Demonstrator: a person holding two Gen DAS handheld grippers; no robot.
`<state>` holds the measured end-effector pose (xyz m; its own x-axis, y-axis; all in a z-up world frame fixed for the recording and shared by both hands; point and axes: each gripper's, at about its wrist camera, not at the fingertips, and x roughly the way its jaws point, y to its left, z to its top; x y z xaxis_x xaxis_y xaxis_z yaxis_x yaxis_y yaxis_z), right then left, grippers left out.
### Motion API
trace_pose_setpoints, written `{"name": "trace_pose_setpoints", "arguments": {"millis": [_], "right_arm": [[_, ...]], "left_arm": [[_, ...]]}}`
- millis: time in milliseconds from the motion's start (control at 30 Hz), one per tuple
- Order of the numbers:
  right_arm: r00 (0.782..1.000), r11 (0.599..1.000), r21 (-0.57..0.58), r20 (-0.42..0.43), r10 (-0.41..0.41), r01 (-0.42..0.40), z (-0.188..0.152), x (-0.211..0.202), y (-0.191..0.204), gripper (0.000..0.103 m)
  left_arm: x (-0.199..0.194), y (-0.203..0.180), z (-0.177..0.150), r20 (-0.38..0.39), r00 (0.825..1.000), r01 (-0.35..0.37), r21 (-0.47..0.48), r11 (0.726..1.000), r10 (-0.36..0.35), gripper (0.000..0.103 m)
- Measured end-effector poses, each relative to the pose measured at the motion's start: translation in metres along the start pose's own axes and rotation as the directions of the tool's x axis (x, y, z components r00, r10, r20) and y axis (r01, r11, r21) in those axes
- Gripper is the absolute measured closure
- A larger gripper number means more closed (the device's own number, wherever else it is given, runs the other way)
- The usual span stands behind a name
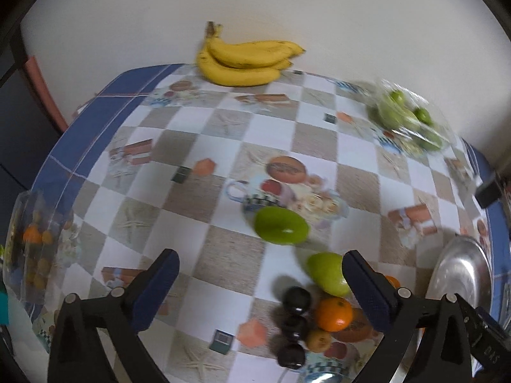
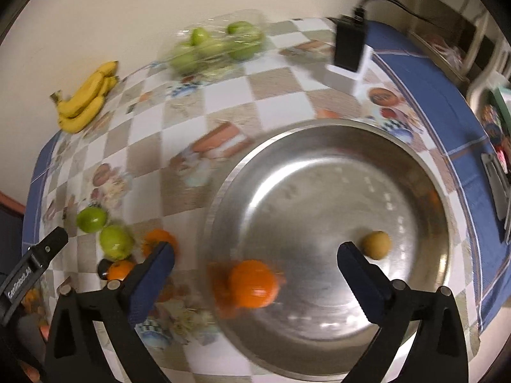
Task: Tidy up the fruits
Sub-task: 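Open the left gripper to drop the orange into the steel bowl, then move both tools back over the fruit cluster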
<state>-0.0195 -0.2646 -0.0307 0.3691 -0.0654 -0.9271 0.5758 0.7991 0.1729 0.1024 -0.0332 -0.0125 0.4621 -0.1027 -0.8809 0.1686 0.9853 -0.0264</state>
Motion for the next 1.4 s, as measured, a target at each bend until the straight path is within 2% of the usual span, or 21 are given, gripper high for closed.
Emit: {"name": "trace_pose_setpoints", "arguments": {"millis": [267, 500, 767, 1000, 1133, 1200, 1267, 1400], "right_arm": [[0.997, 0.994, -0.086, 0.010, 0.075, -0.074, -0.005, 0.001, 0.048, 0.001], [0.992, 0.979, -0.157, -0.025, 0.127, -0.129, -0.013, 0.013, 0.083, 0.001], [0.987, 0.970, -0.184, -0.030, 0.156, -0.159, -0.013, 0.021, 0.099, 0.001], [0.987, 0.969, -0.191, 0.013, 0.161, -0.155, -0.006, 0.018, 0.096, 0.002], [0.988, 0.971, -0.183, 0.011, 0.157, -0.152, -0.002, 0.023, 0.093, 0.023], [0.990, 0.972, -0.190, -0.001, 0.140, -0.138, -0.002, 0.028, 0.094, 0.027], [0.992, 0.972, -0.197, -0.012, 0.128, -0.128, -0.002, 0.032, 0.095, 0.037], [0.992, 0.975, -0.185, -0.045, 0.119, -0.125, -0.002, 0.042, 0.092, 0.042]], "left_arm": [[0.000, 0.039, 0.004, 0.019, 1.000, -0.011, -0.079, 0.997, 0.013, 0.000], [0.001, 0.058, 0.003, 0.018, 1.000, 0.000, -0.120, 0.993, 0.002, 0.000], [0.005, 0.047, 0.004, -0.004, 0.998, 0.057, -0.082, 0.995, -0.058, 0.000], [0.009, 0.033, 0.009, -0.007, 0.995, 0.096, -0.059, 0.994, -0.097, 0.000], [0.016, 0.028, 0.009, -0.031, 0.990, 0.137, -0.073, 0.988, -0.140, 0.001], [0.019, 0.024, 0.009, -0.036, 0.988, 0.148, -0.071, 0.986, -0.151, 0.002], [0.021, 0.019, 0.008, -0.041, 0.985, 0.163, -0.065, 0.985, -0.166, 0.005], [0.028, 0.007, 0.006, -0.064, 0.978, 0.193, -0.049, 0.980, -0.196, 0.009]]}}
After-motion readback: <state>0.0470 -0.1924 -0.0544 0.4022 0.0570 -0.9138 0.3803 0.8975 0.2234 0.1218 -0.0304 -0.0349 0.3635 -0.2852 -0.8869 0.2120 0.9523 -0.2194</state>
